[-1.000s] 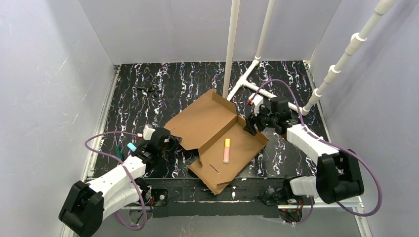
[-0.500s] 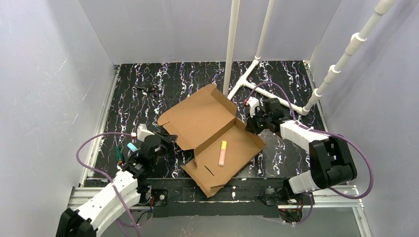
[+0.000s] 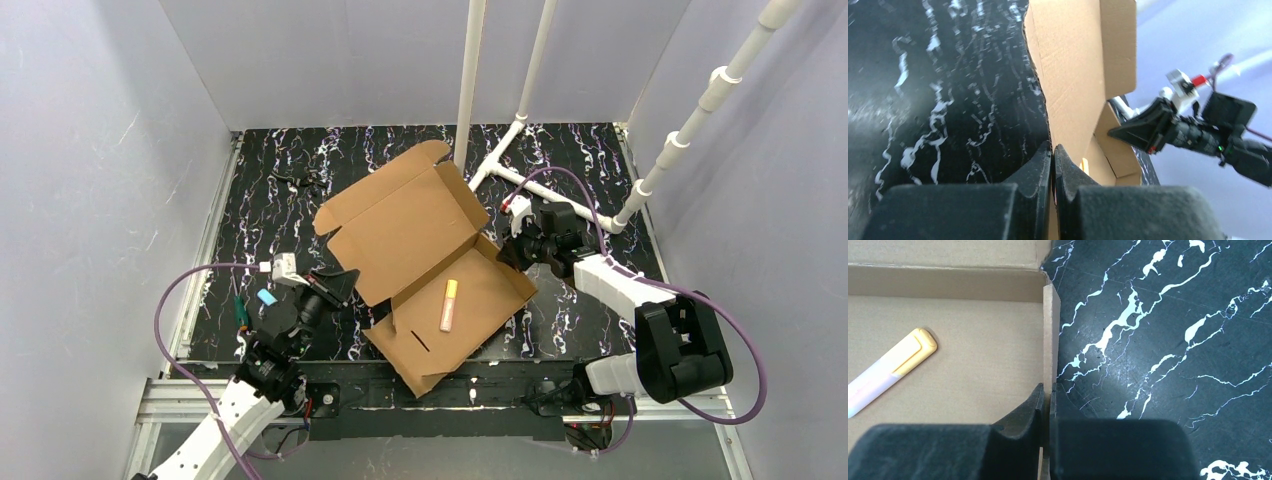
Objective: Fold the paper box
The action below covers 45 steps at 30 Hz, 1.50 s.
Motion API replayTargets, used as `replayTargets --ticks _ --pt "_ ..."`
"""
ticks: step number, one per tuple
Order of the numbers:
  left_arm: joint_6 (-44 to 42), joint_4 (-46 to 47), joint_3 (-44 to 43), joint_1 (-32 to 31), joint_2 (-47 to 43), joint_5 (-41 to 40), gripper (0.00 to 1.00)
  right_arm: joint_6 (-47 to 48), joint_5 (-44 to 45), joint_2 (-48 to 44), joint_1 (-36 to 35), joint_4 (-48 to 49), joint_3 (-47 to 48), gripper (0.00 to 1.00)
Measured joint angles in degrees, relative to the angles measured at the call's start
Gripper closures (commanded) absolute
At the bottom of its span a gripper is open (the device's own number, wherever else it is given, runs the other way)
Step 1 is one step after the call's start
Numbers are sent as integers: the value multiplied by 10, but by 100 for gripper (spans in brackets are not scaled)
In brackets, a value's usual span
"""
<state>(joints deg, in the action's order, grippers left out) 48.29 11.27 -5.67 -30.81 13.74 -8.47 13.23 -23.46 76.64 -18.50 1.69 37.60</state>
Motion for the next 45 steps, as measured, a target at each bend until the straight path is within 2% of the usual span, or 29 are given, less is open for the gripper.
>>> replayTargets --ticks 6,14,17,24,30,36,45 --pt "-99 43 0 0 -29 86 100 0 3 6 1 2 0 99" --pt "-141 49 8 0 -99 169 100 -9 -3 18 -3 5 0 99" --pt "-129 37 18 0 -132 166 100 -10 -9 19 -7 10 0 99" --pt "-108 -12 21 0 -135 133 100 5 10 42 -25 -6 12 99" --pt "-116 -99 -45 0 -135 129 100 22 24 13 -51 -40 21 99" --pt "-131 -166 -129 0 -135 137 100 32 26 -54 -75 -68 27 99" --pt "-127 -201 -148 0 -136 162 100 35 28 -100 -75 -159 50 99"
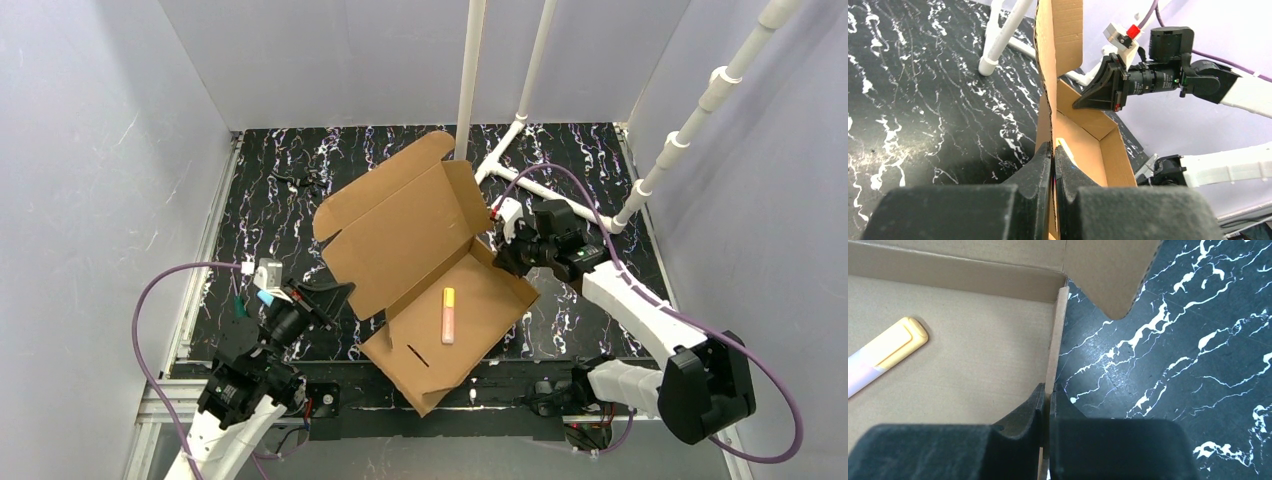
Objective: Fold the paper box
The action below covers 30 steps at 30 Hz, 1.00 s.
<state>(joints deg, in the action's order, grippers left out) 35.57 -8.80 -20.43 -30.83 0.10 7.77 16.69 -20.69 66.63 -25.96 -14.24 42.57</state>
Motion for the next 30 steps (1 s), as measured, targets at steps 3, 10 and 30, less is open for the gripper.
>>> replayTargets --ticks 3,10,30 --pt "0 -4 -20 0 0 14 100 0 -1 -15 0 -34 20 99" --pt "5 -7 -68 0 0 50 100 0 -22 -55 -1 -89 54 99" --pt "-138 197 -82 0 328 70 100 -45 89 12 46 104 -40 99"
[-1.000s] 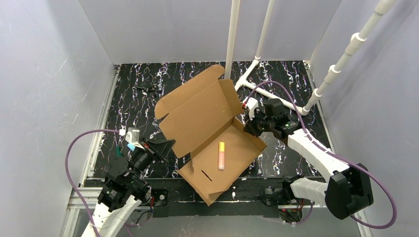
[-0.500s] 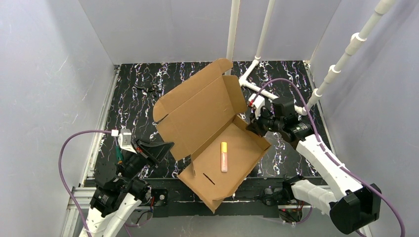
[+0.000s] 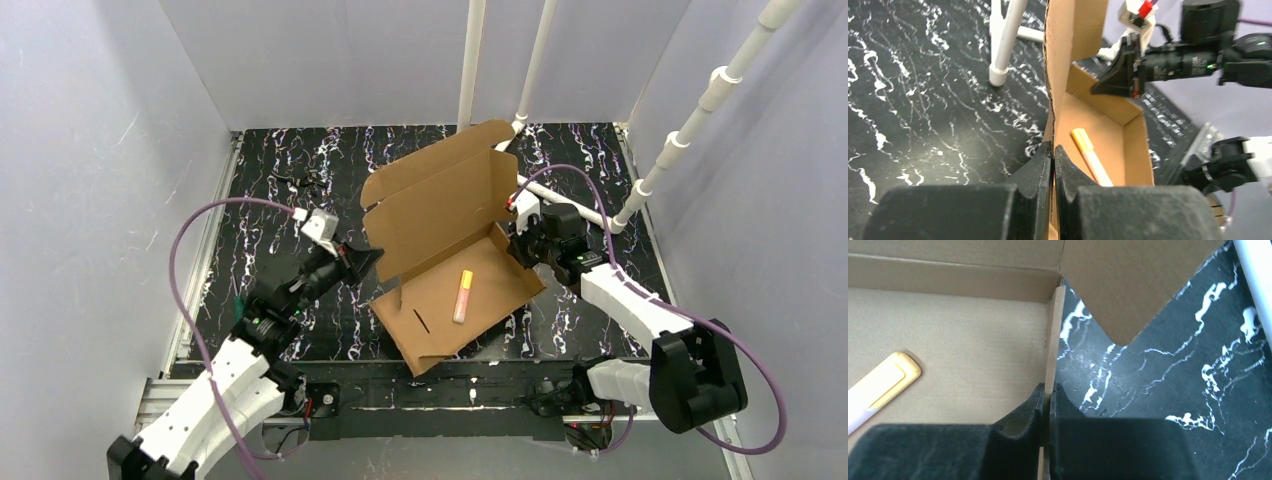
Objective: Fold the paper box
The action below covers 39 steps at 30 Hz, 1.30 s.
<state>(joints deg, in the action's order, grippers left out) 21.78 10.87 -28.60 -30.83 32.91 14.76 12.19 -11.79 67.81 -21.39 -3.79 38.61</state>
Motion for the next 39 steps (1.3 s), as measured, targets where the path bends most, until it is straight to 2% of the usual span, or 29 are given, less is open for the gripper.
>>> replayTargets --ticks 6,11,14,17,19,22,26,30,34,39 --pt "-47 39 -15 5 145 -17 97 -11 55 39 14 67 -29 99" --pt "-57 47 -68 15 271 -24 94 -31 85 83 31 115 -28 99" --pt "-57 50 -95 21 323 -21 80 -51 88 111 43 135 -28 99" --pt "-52 52 -121 30 360 -16 58 -71 83 134 45 152 -25 69" --pt "-39 49 -129 40 364 -15 37 -80 71 145 45 156 -18 52" --pt "-17 5 -142 60 346 -33 18 -82 51 146 48 156 -8 36" --pt "1 -177 -203 94 297 -93 7 -75 17 129 68 142 0 19" --pt "9 -339 -250 116 245 -165 7 -38 -45 112 110 99 26 8" --pt "21 -447 -240 129 187 -206 6 23 -111 112 123 43 57 2" --pt "40 -502 -227 134 173 -219 6 84 -157 112 123 -20 62 2"
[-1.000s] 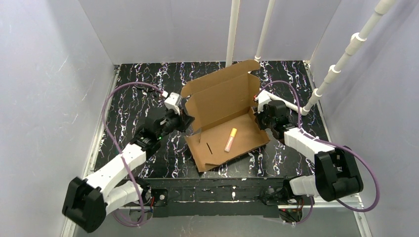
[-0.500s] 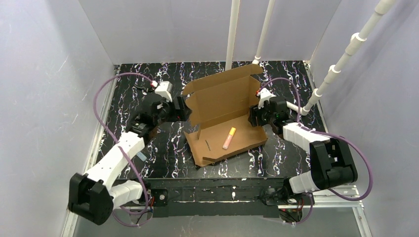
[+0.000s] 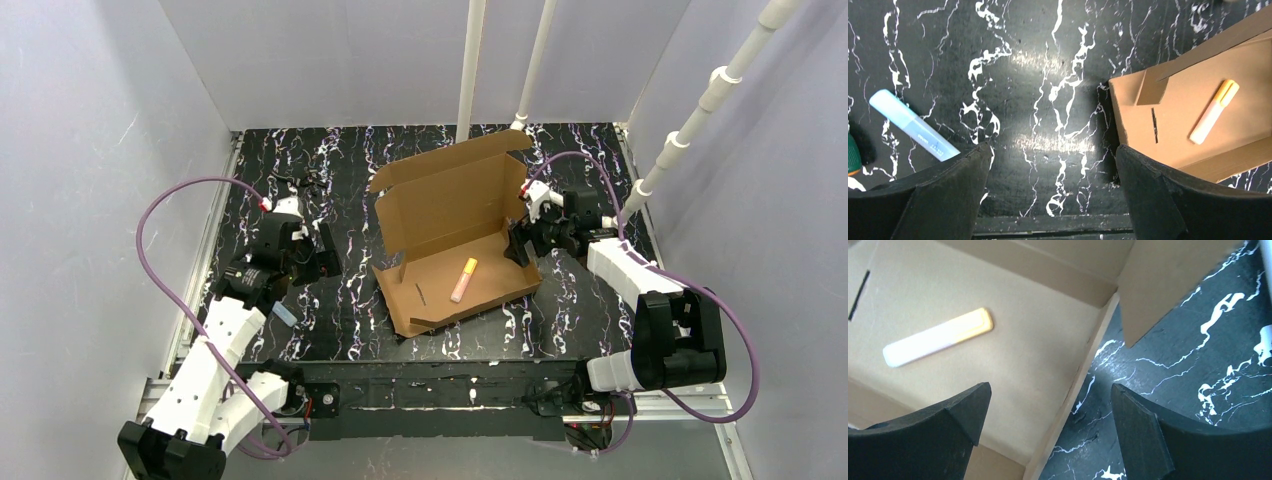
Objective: Fold the paper box
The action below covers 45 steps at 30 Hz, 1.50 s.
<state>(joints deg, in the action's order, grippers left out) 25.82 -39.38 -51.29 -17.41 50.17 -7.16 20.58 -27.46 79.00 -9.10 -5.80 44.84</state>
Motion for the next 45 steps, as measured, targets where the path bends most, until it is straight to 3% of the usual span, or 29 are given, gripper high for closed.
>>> replayTargets --ticks 15,26,33,45 --pt "37 -24 32 1 -68 43 2 107 -43 -26 48 -95 2 2" --pt "64 -10 69 1 -106 106 2 249 -53 -76 58 -275 17 2" --pt "48 -18 75 1 -134 117 2 307 -71 -74 123 -382 46 2" --pt "52 -21 107 1 -167 143 2 322 -116 -83 151 -414 70 2"
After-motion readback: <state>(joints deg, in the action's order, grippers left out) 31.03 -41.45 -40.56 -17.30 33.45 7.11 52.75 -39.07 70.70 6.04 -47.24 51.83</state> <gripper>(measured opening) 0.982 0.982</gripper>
